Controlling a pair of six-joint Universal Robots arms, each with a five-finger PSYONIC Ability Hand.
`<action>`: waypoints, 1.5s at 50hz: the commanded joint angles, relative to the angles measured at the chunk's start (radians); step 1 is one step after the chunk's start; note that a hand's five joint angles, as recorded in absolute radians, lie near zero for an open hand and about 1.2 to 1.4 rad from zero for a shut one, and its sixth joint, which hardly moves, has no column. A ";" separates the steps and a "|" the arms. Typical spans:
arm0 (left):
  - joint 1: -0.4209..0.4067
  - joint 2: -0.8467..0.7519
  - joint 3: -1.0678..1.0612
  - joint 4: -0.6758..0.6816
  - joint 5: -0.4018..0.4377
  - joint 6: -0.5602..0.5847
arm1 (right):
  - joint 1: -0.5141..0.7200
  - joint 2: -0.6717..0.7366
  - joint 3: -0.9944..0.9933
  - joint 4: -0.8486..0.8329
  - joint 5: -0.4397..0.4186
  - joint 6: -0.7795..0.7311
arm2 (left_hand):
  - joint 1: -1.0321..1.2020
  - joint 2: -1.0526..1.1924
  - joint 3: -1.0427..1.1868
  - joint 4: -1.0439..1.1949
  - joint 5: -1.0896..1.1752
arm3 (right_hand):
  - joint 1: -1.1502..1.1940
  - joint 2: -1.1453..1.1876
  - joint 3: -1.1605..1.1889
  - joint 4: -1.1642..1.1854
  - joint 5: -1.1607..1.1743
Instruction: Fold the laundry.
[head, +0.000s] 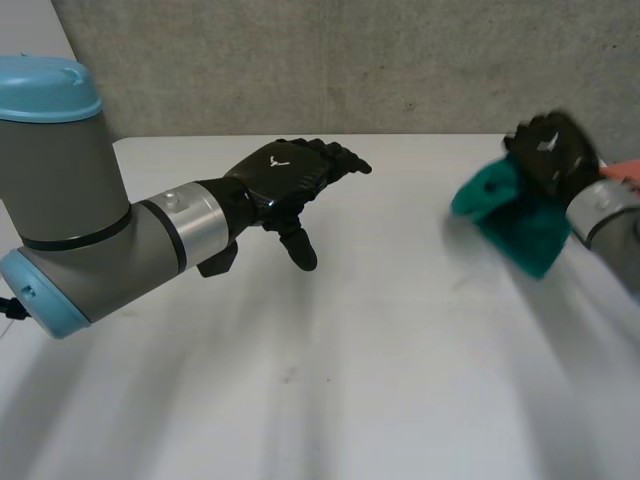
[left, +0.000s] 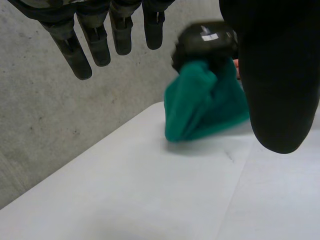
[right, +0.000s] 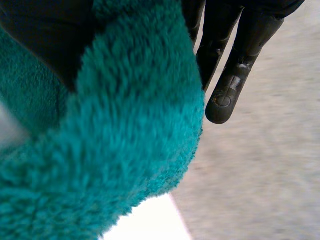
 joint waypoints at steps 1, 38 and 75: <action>0.004 0.018 -0.005 0.000 -0.001 0.000 | -0.073 -0.020 -0.244 0.013 0.046 0.167 | 0.016 0.003 -0.004 0.001 -0.017 | 0.472 0.229 0.252 0.206 0.278; -0.002 0.027 -0.043 0.000 0.002 0.000 | -0.366 0.179 -0.257 0.174 0.040 -0.053 | 0.019 0.006 -0.002 0.004 -0.015 | -0.611 -0.854 -0.831 -0.877 -0.806; 0.098 0.195 -0.054 0.003 -0.147 -0.130 | 0.210 -0.222 -0.371 0.598 0.360 0.396 | 0.005 -0.009 -0.016 -0.011 -0.029 | -0.750 -0.993 -0.970 -1.016 -0.944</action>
